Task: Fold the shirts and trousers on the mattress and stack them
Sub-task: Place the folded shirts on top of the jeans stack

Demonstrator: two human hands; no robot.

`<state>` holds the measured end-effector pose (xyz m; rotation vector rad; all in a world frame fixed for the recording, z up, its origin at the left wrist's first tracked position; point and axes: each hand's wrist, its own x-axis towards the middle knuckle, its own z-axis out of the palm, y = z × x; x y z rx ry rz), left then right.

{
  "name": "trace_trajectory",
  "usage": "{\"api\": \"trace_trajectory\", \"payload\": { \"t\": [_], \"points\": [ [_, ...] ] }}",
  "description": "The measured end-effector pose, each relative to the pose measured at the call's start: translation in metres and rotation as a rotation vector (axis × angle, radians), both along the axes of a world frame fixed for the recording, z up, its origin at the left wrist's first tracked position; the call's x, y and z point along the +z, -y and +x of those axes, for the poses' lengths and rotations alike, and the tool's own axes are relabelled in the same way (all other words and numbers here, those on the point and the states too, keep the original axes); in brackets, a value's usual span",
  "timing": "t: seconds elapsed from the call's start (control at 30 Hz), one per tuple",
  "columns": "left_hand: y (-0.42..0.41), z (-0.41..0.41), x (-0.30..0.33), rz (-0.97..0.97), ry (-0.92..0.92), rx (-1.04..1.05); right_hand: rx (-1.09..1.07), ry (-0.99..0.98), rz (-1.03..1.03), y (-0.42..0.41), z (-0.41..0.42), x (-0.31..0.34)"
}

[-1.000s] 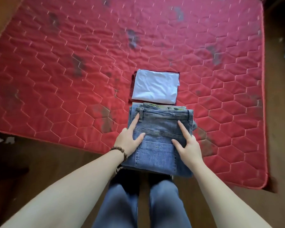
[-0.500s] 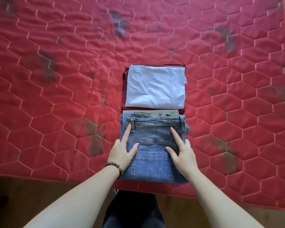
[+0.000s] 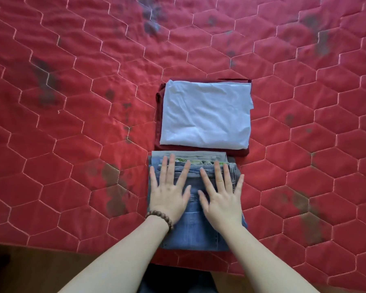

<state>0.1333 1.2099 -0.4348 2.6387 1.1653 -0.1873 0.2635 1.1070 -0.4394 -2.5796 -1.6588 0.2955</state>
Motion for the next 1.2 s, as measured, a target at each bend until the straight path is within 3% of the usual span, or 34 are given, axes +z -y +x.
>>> {"api": "trace_trajectory", "payload": {
  "t": [0.27,0.4,0.5,0.6,0.7,0.83,0.93,1.1,1.2],
  "points": [
    [-0.013,-0.006,-0.057,-0.012,-0.025,-0.007,0.02,0.007,-0.031,0.001,0.008,-0.055],
    [-0.018,-0.005,-0.044,-0.025,-0.009,-0.013,0.014,-0.009,-0.024,-0.005,0.01,-0.046],
    [-0.02,-0.002,-0.026,-0.089,0.129,0.001,-0.018,-0.103,0.05,-0.01,0.012,-0.026],
    [-0.062,0.016,-0.014,-0.205,0.378,0.156,-0.204,-0.212,0.237,-0.034,0.044,-0.008],
    [-0.129,0.044,-0.017,-0.347,0.451,0.398,-0.475,-0.295,0.316,-0.077,0.102,0.001],
    [-0.181,0.077,-0.04,-0.473,0.466,0.509,-0.602,-0.36,0.137,-0.127,0.156,-0.015],
    [-0.19,0.084,-0.052,-0.487,0.472,0.555,-0.706,-0.562,-0.012,-0.143,0.172,-0.03],
    [-0.181,0.078,-0.063,-0.538,0.371,0.424,-0.544,-0.632,-0.027,-0.141,0.183,-0.041],
    [-0.183,0.087,-0.058,-0.535,0.43,0.338,-0.539,-0.822,0.06,-0.138,0.188,-0.038]
  ]
}}
